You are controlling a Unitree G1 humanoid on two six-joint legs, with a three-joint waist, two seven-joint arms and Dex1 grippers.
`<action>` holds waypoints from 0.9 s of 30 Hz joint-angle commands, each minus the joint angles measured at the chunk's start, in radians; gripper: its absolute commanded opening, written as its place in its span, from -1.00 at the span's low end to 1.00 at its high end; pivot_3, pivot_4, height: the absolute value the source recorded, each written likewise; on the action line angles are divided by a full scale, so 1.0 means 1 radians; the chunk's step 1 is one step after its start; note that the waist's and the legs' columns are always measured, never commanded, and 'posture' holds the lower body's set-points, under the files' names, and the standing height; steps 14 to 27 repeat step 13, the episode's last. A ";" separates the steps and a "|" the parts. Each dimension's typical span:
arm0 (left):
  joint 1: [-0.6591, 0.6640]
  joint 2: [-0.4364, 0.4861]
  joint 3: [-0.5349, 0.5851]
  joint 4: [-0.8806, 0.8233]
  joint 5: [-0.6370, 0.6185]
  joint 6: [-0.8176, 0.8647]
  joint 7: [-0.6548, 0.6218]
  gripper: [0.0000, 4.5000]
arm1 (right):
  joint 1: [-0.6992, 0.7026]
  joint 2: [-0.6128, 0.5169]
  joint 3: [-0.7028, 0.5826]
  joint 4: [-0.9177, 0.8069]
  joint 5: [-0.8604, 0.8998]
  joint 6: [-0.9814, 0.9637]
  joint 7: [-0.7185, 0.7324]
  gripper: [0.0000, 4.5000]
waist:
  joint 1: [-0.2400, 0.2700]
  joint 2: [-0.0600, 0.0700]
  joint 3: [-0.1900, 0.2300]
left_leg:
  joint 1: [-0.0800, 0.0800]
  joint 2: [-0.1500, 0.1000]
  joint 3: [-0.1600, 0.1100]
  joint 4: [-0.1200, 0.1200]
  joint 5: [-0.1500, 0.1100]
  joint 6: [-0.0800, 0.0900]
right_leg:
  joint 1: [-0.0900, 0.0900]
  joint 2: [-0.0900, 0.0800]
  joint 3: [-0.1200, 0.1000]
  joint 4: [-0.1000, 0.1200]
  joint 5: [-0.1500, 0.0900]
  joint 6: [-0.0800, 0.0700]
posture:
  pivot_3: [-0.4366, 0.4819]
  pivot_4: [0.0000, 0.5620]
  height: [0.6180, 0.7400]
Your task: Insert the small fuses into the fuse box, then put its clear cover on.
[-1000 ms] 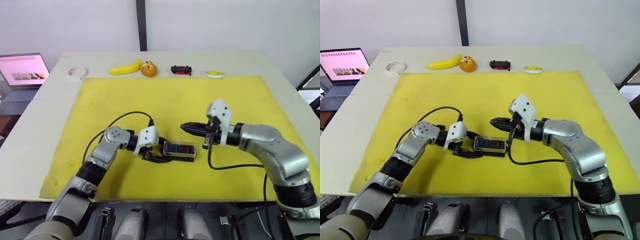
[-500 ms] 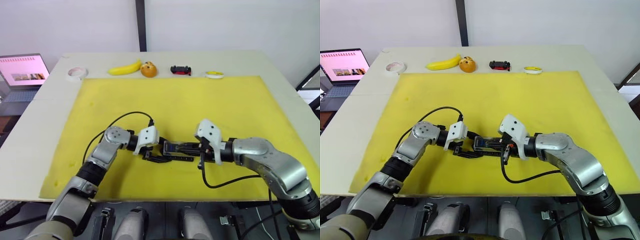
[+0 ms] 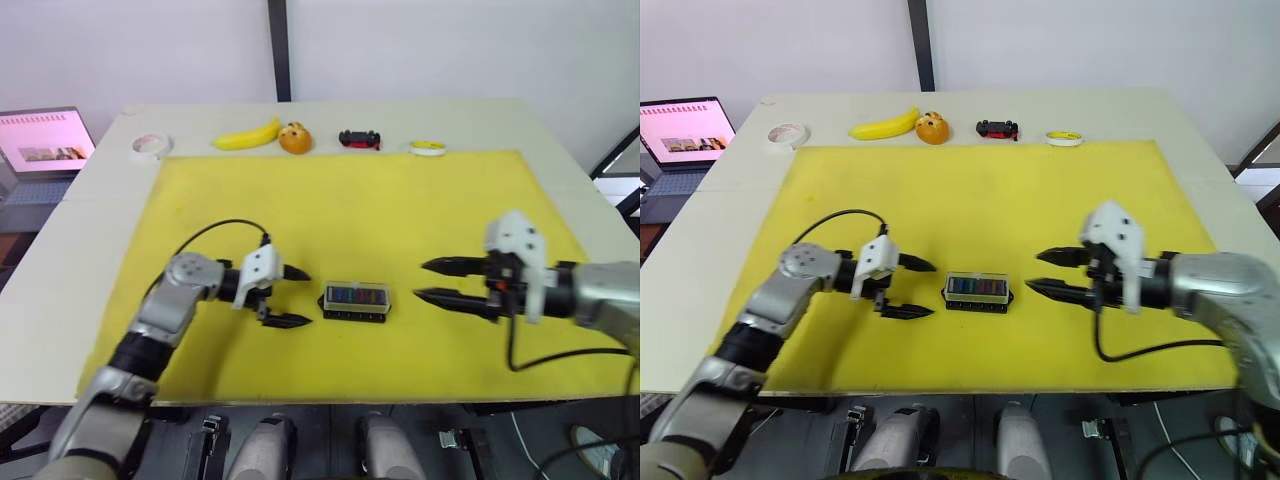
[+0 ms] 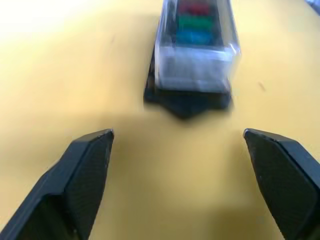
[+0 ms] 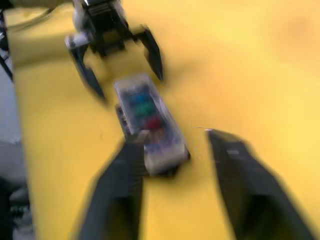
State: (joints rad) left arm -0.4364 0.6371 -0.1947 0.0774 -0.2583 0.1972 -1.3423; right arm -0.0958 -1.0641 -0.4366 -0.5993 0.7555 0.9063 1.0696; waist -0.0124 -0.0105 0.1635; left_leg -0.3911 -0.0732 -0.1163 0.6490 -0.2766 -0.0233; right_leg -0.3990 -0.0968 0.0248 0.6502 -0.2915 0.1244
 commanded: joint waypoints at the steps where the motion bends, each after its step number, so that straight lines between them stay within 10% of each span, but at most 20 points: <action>1: 0.045 0.098 0.111 -0.158 -0.115 0.110 -0.029 1.00 | 0.075 -0.066 -0.193 0.007 0.029 -0.015 0.147 0.98 | 0.003 0.000 0.000 | 0.000 0.000 0.000 0.000 0.000 0.000 | 0.001 0.000 0.000 0.000 0.000 0.000 | -0.05 -0.47 1.00; 9: 0.158 0.468 0.427 -0.288 -0.326 0.321 -0.150 1.00 | 0.321 -0.109 -0.510 0.078 -0.083 -0.077 0.375 0.99 | 0.005 0.000 0.003 | 0.001 0.001 0.001 0.000 0.000 0.000 | 0.003 -0.001 0.000 -0.001 0.000 0.000 | -0.05 -0.47 1.00; 27: 0.116 0.457 0.426 -0.295 -0.355 0.321 -0.125 1.00 | 0.330 -0.083 -0.486 0.070 -0.097 -0.122 0.343 0.99 | 0.005 0.001 0.004 | 0.002 0.000 0.002 0.000 0.000 0.001 | 0.004 -0.002 0.000 -0.002 0.000 0.000 | -0.05 -0.47 1.00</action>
